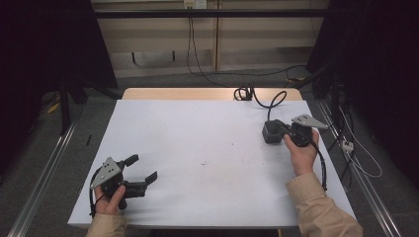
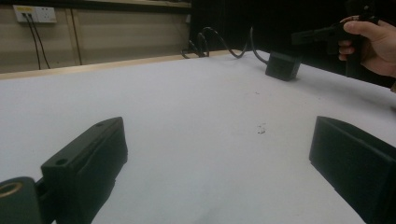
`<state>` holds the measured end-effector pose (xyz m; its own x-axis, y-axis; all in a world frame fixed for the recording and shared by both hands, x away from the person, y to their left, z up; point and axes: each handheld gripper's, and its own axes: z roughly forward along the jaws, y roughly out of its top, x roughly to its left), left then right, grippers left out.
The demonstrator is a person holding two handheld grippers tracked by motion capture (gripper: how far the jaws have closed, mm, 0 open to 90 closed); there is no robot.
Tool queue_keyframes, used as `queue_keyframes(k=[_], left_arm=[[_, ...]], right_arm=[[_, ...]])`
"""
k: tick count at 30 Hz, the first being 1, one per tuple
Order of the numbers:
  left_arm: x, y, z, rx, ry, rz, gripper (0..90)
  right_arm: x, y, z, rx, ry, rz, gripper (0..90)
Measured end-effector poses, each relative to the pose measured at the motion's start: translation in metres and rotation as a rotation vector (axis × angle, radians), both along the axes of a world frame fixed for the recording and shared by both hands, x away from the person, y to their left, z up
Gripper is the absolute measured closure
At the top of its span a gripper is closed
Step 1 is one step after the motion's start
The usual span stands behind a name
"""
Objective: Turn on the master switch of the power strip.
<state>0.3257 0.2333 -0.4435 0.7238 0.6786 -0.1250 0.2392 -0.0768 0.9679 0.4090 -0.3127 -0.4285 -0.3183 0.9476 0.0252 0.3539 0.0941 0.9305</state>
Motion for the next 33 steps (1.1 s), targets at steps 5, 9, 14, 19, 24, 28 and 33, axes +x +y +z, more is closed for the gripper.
queue_keyframes(k=[5, 9, 14, 19, 24, 28, 33], left_arm=[[0.0002, 0.0003, -0.0001, -0.001, 0.000, 0.002, 3.8], [0.0002, 0.0003, -0.0002, 0.000, 0.000, 0.002, 3.8], [0.0002, 0.0000, -0.0005, -0.001, 0.001, 0.002, 3.8], [0.0003, 0.0000, -0.0005, 0.000, 0.002, 0.002, 3.8], [0.0004, -0.0002, -0.0006, 0.000, 0.001, 0.000, 3.8], [0.0003, -0.0001, -0.0006, 0.001, 0.002, 0.001, 3.8], [0.0002, 0.0000, -0.0005, 0.002, 0.002, 0.001, 3.8]], right_arm=[[0.0004, -0.0020, -0.0018, -0.004, 0.014, -0.006, 90.0], [0.0009, -0.0019, -0.0029, -0.007, 0.019, -0.003, 90.0], [0.0014, -0.0013, -0.0043, -0.013, 0.028, -0.004, 90.0], [0.0015, -0.0014, -0.0051, -0.021, 0.033, -0.005, 90.0], [0.0015, -0.0017, -0.0061, -0.026, 0.035, -0.005, 90.0], [0.0017, -0.0014, -0.0068, -0.031, 0.039, -0.005, 90.0], [0.0016, -0.0022, -0.0071, -0.033, 0.041, -0.009, 90.0]])
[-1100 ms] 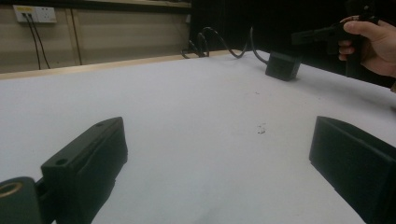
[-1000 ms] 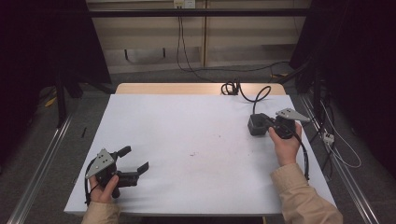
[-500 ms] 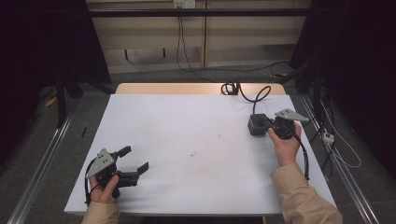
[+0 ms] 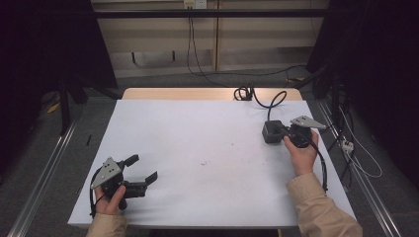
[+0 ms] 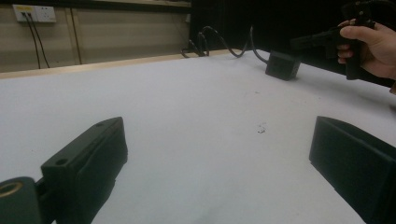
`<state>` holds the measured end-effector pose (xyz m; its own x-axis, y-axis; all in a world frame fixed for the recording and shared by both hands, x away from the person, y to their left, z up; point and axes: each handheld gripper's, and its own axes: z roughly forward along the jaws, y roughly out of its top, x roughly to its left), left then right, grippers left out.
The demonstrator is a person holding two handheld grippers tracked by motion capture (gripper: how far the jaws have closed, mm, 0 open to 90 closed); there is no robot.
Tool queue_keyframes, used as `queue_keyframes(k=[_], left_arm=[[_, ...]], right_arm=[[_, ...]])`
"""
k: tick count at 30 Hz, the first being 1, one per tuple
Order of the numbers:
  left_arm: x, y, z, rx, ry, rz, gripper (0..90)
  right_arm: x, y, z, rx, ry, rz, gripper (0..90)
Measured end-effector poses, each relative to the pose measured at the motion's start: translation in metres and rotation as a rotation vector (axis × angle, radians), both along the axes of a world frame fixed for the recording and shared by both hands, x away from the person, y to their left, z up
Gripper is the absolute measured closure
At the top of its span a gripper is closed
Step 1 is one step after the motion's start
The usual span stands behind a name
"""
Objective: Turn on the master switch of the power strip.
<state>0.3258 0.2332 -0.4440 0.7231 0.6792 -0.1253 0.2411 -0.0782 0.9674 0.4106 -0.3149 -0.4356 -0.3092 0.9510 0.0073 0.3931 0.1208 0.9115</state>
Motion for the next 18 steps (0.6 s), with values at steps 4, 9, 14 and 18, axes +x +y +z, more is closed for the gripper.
queue_keyframes(k=[4, 9, 14, 18], left_arm=[[0.0000, -0.0001, 0.0000, -0.001, 0.000, 0.000, 3.8], [0.0000, 0.0000, 0.0000, 0.000, -0.001, 0.000, 3.8], [-0.0003, -0.0001, 0.0003, 0.000, -0.003, 0.001, 3.8], [-0.0007, -0.0001, 0.0007, 0.002, -0.006, -0.001, 3.8]], right_arm=[[-0.0002, -0.0005, 0.0000, 0.000, 0.002, -0.002, 90.0], [-0.0002, 0.0000, -0.0009, -0.001, -0.001, -0.003, 90.0], [-0.0005, 0.0017, -0.0036, 0.007, -0.013, 0.003, 90.0], [-0.0008, 0.0040, -0.0051, -0.006, -0.025, 0.005, 90.0]])
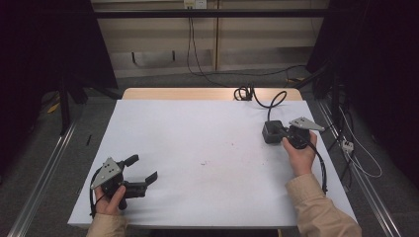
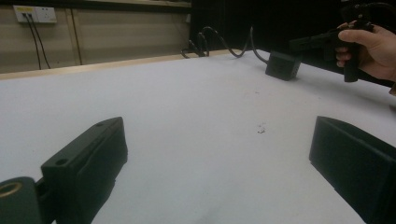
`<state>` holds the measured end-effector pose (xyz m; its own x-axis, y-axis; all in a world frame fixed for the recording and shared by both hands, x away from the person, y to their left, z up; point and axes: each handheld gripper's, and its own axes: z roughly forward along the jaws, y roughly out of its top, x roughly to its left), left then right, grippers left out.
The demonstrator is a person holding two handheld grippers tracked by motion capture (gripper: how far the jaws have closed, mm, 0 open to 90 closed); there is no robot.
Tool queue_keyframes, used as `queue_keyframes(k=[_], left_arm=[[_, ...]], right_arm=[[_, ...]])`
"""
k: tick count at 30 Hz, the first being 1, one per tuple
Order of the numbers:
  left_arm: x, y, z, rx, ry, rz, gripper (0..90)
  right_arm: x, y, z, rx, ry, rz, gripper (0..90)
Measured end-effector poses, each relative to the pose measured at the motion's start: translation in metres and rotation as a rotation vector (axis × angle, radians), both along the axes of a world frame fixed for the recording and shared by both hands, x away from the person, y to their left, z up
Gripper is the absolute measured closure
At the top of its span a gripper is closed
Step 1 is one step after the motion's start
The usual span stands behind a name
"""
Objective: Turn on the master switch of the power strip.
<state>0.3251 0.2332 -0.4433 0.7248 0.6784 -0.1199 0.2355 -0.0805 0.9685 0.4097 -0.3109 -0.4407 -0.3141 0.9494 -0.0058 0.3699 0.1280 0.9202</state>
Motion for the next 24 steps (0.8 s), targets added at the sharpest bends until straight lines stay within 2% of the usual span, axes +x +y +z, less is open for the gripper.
queue_keyframes(k=[14, 24], left_arm=[[-0.0003, 0.0017, 0.0002, 0.000, -0.001, 0.002, 3.8], [0.0002, 0.0002, 0.0001, 0.000, -0.001, 0.001, 3.8]], right_arm=[[0.0001, -0.0010, 0.0006, 0.003, 0.000, 0.001, 90.0], [-0.0014, -0.0042, 0.0021, -0.017, 0.003, -0.007, 90.0]])
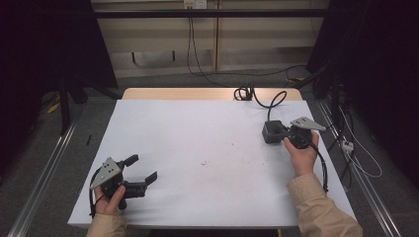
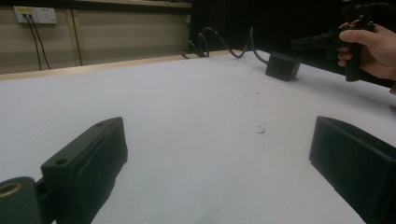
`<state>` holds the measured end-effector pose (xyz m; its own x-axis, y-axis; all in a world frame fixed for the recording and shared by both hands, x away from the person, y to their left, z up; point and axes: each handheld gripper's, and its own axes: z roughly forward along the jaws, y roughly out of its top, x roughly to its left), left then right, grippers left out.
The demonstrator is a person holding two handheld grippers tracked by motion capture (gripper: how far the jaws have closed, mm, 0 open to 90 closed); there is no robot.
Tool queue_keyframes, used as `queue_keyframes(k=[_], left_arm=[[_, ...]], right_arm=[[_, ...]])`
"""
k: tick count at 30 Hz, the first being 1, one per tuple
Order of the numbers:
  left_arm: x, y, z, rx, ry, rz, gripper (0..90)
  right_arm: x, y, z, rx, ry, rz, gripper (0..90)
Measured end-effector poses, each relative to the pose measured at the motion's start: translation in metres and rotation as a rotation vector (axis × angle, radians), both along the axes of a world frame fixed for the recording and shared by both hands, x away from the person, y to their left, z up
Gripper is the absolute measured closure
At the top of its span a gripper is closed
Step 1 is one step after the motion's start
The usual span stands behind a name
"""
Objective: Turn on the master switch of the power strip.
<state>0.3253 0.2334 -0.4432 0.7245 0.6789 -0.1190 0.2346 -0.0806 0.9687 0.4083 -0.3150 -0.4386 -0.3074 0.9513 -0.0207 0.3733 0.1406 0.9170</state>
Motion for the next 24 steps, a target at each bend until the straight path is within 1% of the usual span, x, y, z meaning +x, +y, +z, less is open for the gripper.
queue_keyframes(k=[4, 7, 12, 14, 19, 24], left_arm=[[-0.0003, -0.0001, 0.0001, 0.000, 0.000, 0.000, 3.8], [-0.0006, 0.0000, 0.0001, 0.000, 0.000, 0.002, 3.8], [-0.0011, 0.0005, 0.0004, 0.000, 0.000, 0.003, 3.8], [-0.0013, 0.0007, 0.0004, -0.001, 0.000, 0.005, 3.8], [-0.0017, 0.0007, 0.0002, -0.003, 0.003, 0.008, 3.8], [-0.0017, 0.0000, 0.0003, -0.003, 0.001, 0.005, 3.8]], right_arm=[[0.0001, 0.0006, -0.0007, -0.014, -0.004, 0.005, 90.0], [0.0003, -0.0007, -0.0016, -0.003, -0.002, 0.010, 90.0], [0.0002, 0.0013, -0.0021, -0.048, -0.014, 0.011, 90.0], [0.0009, 0.0000, -0.0026, -0.029, -0.010, 0.009, 90.0], [0.0016, -0.0029, -0.0034, 0.000, -0.002, 0.018, 90.0], [0.0016, -0.0028, -0.0035, -0.003, -0.001, 0.018, 90.0]])
